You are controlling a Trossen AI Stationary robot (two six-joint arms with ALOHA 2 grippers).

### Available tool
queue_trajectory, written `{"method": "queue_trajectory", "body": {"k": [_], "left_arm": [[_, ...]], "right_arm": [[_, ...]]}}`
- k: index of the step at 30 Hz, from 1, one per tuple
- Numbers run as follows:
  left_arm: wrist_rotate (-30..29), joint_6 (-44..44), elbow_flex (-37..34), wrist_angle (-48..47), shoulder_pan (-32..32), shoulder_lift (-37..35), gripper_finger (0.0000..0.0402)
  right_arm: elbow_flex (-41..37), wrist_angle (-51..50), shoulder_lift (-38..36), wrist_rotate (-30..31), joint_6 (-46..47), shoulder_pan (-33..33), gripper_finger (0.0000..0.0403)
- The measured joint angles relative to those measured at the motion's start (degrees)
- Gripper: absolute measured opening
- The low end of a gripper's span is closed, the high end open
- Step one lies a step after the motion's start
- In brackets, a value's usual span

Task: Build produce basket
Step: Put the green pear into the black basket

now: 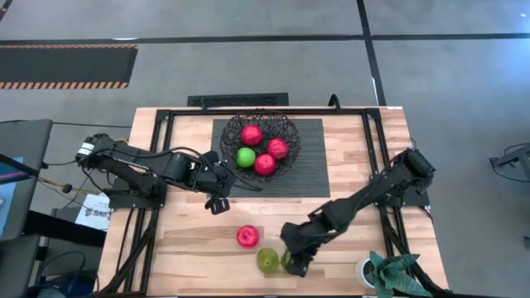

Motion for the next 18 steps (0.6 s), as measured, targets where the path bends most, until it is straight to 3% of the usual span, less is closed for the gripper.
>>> {"method": "queue_trajectory", "body": {"k": [7,18], "left_arm": [[-1.19,-0.18,0.00,-0.19,0.00,0.01,0.0000],[-1.48,-0.35,0.00,-0.35,0.00,0.01,0.0000]], "right_arm": [[0.63,-3.15,-0.34,0.02,-2.12,-1.78,0.0210],[0.63,-1.88,0.32,0.11,-1.16,-1.81,0.0206]]}}
